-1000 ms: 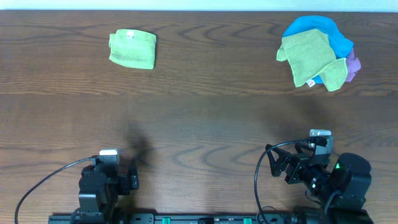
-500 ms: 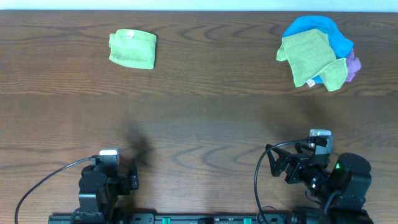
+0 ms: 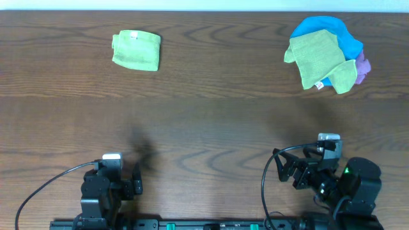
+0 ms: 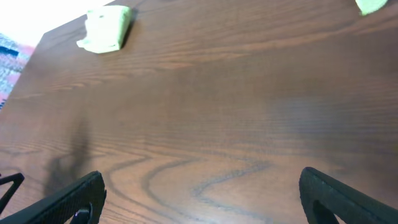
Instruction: Fold the cloth
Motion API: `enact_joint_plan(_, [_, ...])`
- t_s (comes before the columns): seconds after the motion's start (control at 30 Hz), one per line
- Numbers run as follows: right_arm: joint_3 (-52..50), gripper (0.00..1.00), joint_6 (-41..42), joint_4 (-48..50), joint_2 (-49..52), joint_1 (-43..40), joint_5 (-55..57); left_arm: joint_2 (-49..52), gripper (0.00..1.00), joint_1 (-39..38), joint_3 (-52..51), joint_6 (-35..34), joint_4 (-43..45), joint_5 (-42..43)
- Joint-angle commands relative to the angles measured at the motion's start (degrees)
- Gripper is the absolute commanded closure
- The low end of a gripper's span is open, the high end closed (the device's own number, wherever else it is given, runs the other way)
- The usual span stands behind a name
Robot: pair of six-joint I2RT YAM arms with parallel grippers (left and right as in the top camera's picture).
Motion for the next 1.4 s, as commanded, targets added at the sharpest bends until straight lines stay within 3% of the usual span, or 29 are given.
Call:
enact_joint_plan(0.0, [-0.1,0.01,-0.1,-1.4,-0.2,-0.5,2.1,-0.6,0.04,0.1,-0.4,2.5,-3.5,-1.5])
enact_joint_plan(0.1, [-0.3,0.01,-0.7,-1.5,-0.3,-0.4,6.6,-0.6,0.05,0.1,-0.4,2.5,-3.5,-1.5])
enact_joint_plan(0.3, [-4.7,0.01,-17.5,-0.1,-4.9,0.3,10.9,-0.6,0.05,0.1,-0.4,2.5,-3.5,-1.5])
enact_joint_plan(0.4, [-8.5,0.01,-20.3,0.2,-8.6,0.5,13.8,-0.6,0.05,0.1,-0.4,2.5,-3.5,-1.5])
enact_joint_plan(0.77, [-21.3,0.01,-19.9,2.4,-20.4,0.5,16.0,-0.7,0.05,0.1,-0.4,2.5,-3.5,-1.5])
enact_joint_plan(1.07, [-21.6,0.01,-19.8,2.7,-21.2,4.1,19.0,-0.6,0.05,0.1,-0.4,2.5,-3.5,-1.5])
enact_joint_plan(1.37, [-21.7,0.01,-12.0,2.7,-21.2,9.2,28.7,-0.6,0.05,0.1,-0.4,2.5,-3.5,-1.5])
